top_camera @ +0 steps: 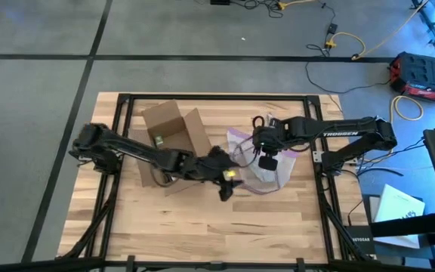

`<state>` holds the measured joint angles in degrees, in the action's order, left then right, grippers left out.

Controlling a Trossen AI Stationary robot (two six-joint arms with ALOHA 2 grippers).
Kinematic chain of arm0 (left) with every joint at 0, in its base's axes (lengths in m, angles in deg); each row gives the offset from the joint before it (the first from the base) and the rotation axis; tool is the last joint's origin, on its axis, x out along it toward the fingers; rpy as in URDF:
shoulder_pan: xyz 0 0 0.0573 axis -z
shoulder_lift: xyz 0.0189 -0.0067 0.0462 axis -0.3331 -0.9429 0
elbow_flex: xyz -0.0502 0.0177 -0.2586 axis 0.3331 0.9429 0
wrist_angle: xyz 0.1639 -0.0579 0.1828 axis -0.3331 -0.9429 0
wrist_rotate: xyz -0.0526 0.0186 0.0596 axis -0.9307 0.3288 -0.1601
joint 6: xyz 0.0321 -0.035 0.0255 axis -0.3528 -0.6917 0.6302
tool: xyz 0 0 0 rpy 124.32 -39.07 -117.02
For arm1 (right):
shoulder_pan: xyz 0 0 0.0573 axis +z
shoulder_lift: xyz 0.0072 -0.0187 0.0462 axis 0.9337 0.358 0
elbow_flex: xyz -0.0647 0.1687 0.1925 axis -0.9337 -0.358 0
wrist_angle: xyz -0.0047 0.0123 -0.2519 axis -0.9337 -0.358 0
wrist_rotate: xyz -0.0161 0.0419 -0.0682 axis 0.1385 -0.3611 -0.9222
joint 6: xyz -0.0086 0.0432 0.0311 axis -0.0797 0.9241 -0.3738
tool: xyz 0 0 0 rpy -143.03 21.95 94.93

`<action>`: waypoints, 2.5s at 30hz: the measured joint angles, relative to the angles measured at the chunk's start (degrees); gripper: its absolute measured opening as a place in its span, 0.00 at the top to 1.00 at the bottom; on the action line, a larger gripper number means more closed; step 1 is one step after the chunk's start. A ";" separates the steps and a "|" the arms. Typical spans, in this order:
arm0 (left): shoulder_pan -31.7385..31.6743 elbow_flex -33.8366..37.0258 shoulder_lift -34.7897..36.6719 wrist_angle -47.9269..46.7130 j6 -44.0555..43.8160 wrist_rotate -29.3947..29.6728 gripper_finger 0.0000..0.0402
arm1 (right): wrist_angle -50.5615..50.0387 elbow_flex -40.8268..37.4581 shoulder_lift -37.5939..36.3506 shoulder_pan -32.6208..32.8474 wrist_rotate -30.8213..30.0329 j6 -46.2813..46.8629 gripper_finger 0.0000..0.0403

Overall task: Unpack boxes
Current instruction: Put the white box into the zip bag

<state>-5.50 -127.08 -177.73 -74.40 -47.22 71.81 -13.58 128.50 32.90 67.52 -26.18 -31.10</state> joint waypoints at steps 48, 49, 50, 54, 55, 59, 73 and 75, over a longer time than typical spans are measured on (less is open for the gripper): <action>-17.57 32.06 19.14 -36.92 -1.80 -14.24 0.31 | 4.60 -0.07 -0.03 -0.89 1.43 -3.47 1.00; -17.67 32.03 18.61 -37.20 -1.00 -14.11 0.30 | 4.59 -0.07 -0.03 -0.89 1.43 -3.47 1.00; -17.71 32.00 18.06 -37.28 -0.13 -14.12 0.29 | 4.60 -0.07 -0.03 -0.89 1.43 -3.47 1.00; -17.75 32.07 17.35 -37.39 2.61 -15.36 0.27 | 4.69 -0.07 -0.03 -0.89 1.43 -3.45 1.00; -17.78 32.25 17.30 -36.58 3.35 -16.22 0.27 | 4.69 -0.07 -0.03 -0.89 1.43 -3.45 1.00; -17.80 32.33 16.96 -35.65 5.94 -17.75 0.27 | 4.67 -0.07 -0.03 -0.89 1.45 -3.44 1.00; -18.54 31.96 10.66 -33.95 9.96 -19.31 0.27 | 4.57 -0.05 -0.07 -0.89 1.43 -3.36 1.00; -18.54 31.83 10.62 -34.16 8.95 -19.28 0.29 | 4.56 -0.05 -0.07 -0.89 1.43 -3.29 1.00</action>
<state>-24.03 -95.25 -167.10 -108.56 -38.26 52.53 -9.03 128.45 32.83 66.63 -24.75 -34.39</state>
